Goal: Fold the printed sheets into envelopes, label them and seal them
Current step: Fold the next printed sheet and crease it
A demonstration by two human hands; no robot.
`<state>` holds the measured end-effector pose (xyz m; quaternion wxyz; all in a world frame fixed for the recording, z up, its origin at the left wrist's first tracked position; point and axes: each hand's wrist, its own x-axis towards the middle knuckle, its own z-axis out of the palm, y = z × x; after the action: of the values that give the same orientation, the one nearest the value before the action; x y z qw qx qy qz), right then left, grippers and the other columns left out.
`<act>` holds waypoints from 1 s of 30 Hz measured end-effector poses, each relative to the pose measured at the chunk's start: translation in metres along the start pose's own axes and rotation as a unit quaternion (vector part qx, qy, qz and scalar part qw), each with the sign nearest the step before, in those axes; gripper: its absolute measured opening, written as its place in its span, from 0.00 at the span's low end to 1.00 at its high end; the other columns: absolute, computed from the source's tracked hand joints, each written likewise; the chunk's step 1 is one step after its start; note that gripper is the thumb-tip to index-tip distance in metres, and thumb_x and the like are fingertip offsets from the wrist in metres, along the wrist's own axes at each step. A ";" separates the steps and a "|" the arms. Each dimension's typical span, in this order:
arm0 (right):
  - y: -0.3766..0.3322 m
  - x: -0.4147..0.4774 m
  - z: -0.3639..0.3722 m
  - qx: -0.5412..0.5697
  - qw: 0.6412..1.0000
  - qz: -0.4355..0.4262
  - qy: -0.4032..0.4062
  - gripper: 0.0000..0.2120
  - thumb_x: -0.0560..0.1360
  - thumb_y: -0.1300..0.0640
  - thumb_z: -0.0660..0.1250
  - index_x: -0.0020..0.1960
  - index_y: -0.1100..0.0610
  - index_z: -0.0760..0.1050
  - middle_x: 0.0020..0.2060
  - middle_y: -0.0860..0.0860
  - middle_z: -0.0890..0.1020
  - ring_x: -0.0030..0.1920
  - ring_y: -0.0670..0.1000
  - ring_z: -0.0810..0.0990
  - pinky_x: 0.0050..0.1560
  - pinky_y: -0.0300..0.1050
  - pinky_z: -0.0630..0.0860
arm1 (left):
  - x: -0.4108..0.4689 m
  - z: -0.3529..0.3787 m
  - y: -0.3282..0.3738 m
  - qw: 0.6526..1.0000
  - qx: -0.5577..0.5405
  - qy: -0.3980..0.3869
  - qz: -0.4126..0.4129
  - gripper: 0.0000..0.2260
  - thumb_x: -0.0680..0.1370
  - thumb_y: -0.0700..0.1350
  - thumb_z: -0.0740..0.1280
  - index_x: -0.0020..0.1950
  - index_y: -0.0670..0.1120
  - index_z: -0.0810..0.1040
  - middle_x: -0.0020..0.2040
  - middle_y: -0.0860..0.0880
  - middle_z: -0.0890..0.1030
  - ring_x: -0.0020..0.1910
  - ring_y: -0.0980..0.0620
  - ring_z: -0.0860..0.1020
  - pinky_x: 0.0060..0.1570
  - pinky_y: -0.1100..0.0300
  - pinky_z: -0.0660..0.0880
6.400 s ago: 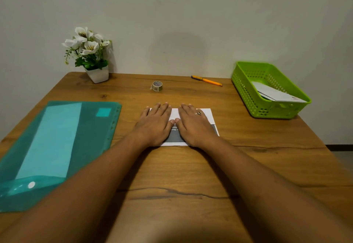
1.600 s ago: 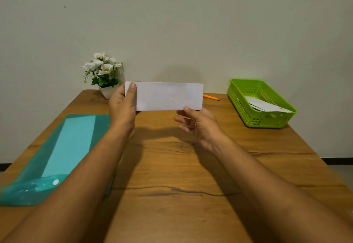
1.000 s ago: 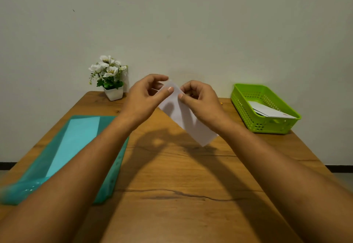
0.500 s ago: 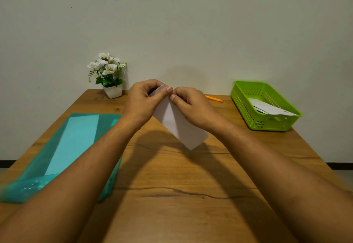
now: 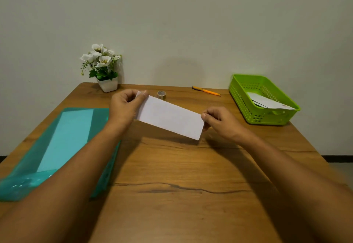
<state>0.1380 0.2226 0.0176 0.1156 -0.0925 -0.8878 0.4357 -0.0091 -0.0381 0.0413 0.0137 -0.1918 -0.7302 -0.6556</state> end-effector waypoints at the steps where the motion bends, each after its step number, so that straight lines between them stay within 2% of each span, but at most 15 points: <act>1: 0.004 0.001 0.001 0.008 1.000 0.014 0.017 0.10 0.85 0.58 0.64 0.47 0.57 0.81 0.41 0.53 0.87 0.42 0.50 0.86 0.49 0.57 0.83 | -0.002 0.005 -0.007 1.000 0.013 -0.004 -0.017 0.08 0.79 0.50 0.72 0.47 0.46 0.84 0.46 0.48 0.85 0.48 0.48 0.83 0.49 0.48 0.80; 4: 0.017 0.008 0.002 0.029 0.993 0.074 0.091 0.08 0.84 0.59 0.65 0.47 0.57 0.81 0.40 0.55 0.86 0.38 0.49 0.81 0.42 0.50 0.77 | -0.010 0.021 -0.023 0.994 0.080 0.000 -0.074 0.05 0.81 0.48 0.70 0.56 0.53 0.83 0.52 0.52 0.83 0.54 0.51 0.80 0.56 0.50 0.80; 7: 0.033 0.020 0.003 -0.011 0.987 0.100 0.123 0.07 0.82 0.58 0.66 0.47 0.51 0.80 0.38 0.49 0.83 0.37 0.50 0.79 0.39 0.50 0.75 | -0.017 0.031 -0.037 0.976 0.213 -0.035 -0.035 0.15 0.82 0.46 0.67 0.69 0.56 0.77 0.63 0.53 0.79 0.64 0.53 0.77 0.63 0.49 0.78; 10: 0.036 0.029 0.005 -0.078 0.981 0.112 0.139 0.08 0.81 0.59 0.65 0.56 0.49 0.81 0.43 0.46 0.81 0.48 0.53 0.81 0.46 0.49 0.76 | -0.024 0.042 -0.046 0.923 0.361 -0.118 0.053 0.20 0.84 0.51 0.63 0.76 0.57 0.69 0.75 0.54 0.71 0.74 0.52 0.68 0.72 0.48 0.68; 13: 0.026 0.033 0.013 -0.164 0.970 0.114 0.138 0.16 0.82 0.57 0.65 0.69 0.54 0.77 0.61 0.51 0.82 0.62 0.55 0.80 0.61 0.52 0.77 | -0.026 0.053 -0.059 0.851 0.472 -0.220 0.067 0.22 0.86 0.56 0.55 0.81 0.57 0.61 0.82 0.52 0.61 0.81 0.49 0.57 0.78 0.43 0.54; 15: 0.015 0.033 0.028 -0.224 0.966 0.084 0.102 0.19 0.83 0.55 0.62 0.73 0.54 0.73 0.70 0.54 0.77 0.69 0.57 0.76 0.68 0.55 0.74 | -0.024 0.056 -0.065 0.821 0.515 -0.237 0.072 0.23 0.87 0.56 0.51 0.82 0.56 0.60 0.83 0.51 0.58 0.82 0.48 0.54 0.80 0.41 0.49; 19: -0.008 0.033 0.072 -0.274 0.962 0.005 0.001 0.17 0.85 0.55 0.58 0.72 0.57 0.71 0.70 0.55 0.75 0.70 0.57 0.73 0.70 0.55 0.71 | -0.021 0.061 -0.065 0.817 0.525 -0.222 0.083 0.22 0.87 0.54 0.50 0.81 0.55 0.61 0.83 0.51 0.60 0.81 0.48 0.55 0.79 0.41 0.51; 21: -0.011 0.037 0.091 -0.285 0.958 -0.025 -0.026 0.16 0.85 0.56 0.57 0.71 0.59 0.70 0.70 0.56 0.75 0.70 0.57 0.71 0.72 0.53 0.68 | -0.021 0.062 -0.066 0.809 0.538 -0.221 0.085 0.23 0.87 0.54 0.50 0.82 0.54 0.58 0.83 0.51 0.58 0.82 0.48 0.55 0.79 0.41 0.51; 23: -0.008 0.040 0.103 -0.296 0.954 -0.036 -0.037 0.19 0.85 0.55 0.55 0.74 0.59 0.68 0.74 0.56 0.72 0.75 0.56 0.67 0.76 0.54 0.63 | -0.021 0.062 -0.067 0.802 0.547 -0.226 0.080 0.24 0.87 0.54 0.49 0.83 0.53 0.56 0.84 0.51 0.57 0.82 0.48 0.53 0.80 0.41 0.50; 26: 0.002 0.037 0.106 -0.319 0.946 -0.027 -0.054 0.25 0.87 0.50 0.50 0.82 0.58 0.59 0.82 0.55 0.61 0.82 0.56 0.56 0.81 0.55 0.52 | -0.020 0.062 -0.066 0.797 0.553 -0.232 0.076 0.25 0.87 0.54 0.48 0.84 0.51 0.54 0.84 0.51 0.55 0.83 0.48 0.52 0.80 0.42 0.50; 30: 0.023 0.035 0.079 -0.354 0.932 0.041 -0.066 0.33 0.86 0.40 0.45 0.85 0.56 0.48 0.85 0.52 0.51 0.84 0.54 0.47 0.83 0.56 0.45 | -0.018 0.062 -0.066 0.791 0.560 -0.239 0.065 0.26 0.87 0.55 0.48 0.84 0.51 0.52 0.85 0.51 0.52 0.83 0.48 0.50 0.81 0.41 0.49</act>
<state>0.0829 0.1858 -0.0431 -0.0012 -0.1354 -0.9854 0.1030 0.0024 0.0122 -0.0349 -0.0138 -0.3480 -0.9353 -0.0628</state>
